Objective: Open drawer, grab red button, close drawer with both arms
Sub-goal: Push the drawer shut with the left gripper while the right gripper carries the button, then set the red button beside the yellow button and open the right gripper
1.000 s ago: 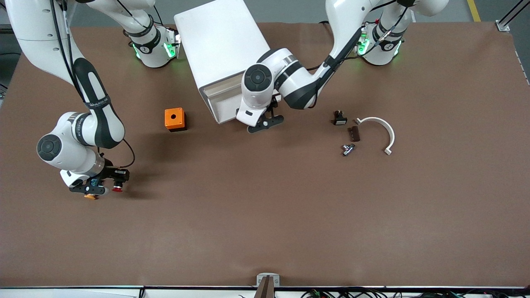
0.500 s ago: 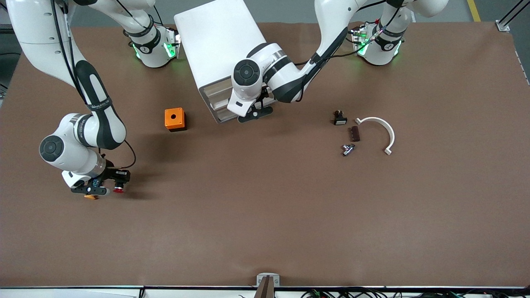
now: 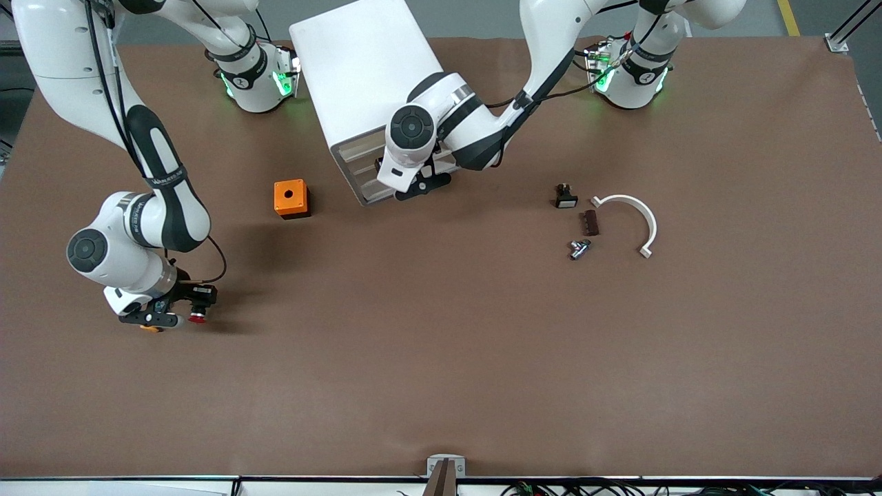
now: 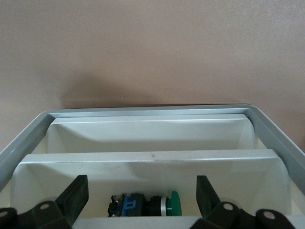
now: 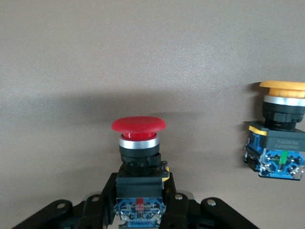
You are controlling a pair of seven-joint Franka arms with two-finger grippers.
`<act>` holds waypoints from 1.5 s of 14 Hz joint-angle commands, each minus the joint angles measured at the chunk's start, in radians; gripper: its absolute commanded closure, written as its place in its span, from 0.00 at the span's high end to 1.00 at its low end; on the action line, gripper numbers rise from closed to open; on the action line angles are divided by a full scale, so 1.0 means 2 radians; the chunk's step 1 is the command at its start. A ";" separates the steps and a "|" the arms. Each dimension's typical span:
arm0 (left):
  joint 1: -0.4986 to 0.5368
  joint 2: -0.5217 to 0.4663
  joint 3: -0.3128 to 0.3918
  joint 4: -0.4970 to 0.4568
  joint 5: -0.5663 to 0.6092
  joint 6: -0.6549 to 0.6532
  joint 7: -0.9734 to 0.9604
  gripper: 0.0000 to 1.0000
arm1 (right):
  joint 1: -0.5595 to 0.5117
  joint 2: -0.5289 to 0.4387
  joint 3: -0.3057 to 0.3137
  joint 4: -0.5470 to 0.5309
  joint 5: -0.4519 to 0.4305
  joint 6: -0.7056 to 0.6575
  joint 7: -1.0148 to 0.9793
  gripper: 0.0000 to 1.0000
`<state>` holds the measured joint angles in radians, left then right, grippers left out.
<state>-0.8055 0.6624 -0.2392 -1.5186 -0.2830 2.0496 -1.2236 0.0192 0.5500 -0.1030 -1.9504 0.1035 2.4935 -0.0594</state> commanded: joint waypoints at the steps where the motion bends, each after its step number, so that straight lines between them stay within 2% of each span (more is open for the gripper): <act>1: -0.003 0.003 0.000 0.009 -0.015 0.000 -0.003 1.00 | -0.009 0.011 0.006 0.017 0.019 -0.001 -0.012 0.05; 2: -0.001 0.003 0.002 0.009 -0.011 0.000 -0.003 1.00 | -0.009 0.014 0.007 0.019 0.019 -0.001 -0.012 0.05; 3: 0.000 0.002 0.006 0.009 -0.007 0.000 -0.004 1.00 | -0.009 0.015 0.006 0.019 0.019 -0.001 -0.012 0.13; 4: 0.005 -0.001 0.008 0.009 -0.008 0.000 -0.004 1.00 | -0.006 0.015 0.006 0.020 0.019 -0.002 -0.012 0.46; 5: 0.017 -0.004 0.008 0.011 -0.007 0.000 -0.003 1.00 | -0.006 0.015 0.006 0.021 0.019 -0.002 -0.010 0.93; 6: 0.026 -0.004 0.008 0.011 -0.007 0.000 -0.003 1.00 | -0.006 0.015 0.006 0.022 0.019 -0.002 -0.012 1.00; 13: 0.124 -0.030 0.008 0.012 -0.006 0.000 -0.006 1.00 | -0.004 0.003 0.006 0.033 0.017 -0.023 -0.014 1.00; 18: 0.177 -0.035 0.008 0.025 -0.002 0.002 -0.002 1.00 | -0.006 -0.027 0.005 0.095 0.017 -0.162 -0.014 1.00; 21: 0.196 -0.035 0.008 0.025 0.003 0.001 -0.005 1.00 | -0.006 -0.068 0.003 0.119 0.011 -0.249 -0.010 1.00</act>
<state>-0.4285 0.6042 -0.2203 -1.4647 -0.2855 2.0531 -1.2225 0.0197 0.4759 -0.1014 -1.7273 0.1144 2.0904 -0.0654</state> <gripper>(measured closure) 0.000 0.000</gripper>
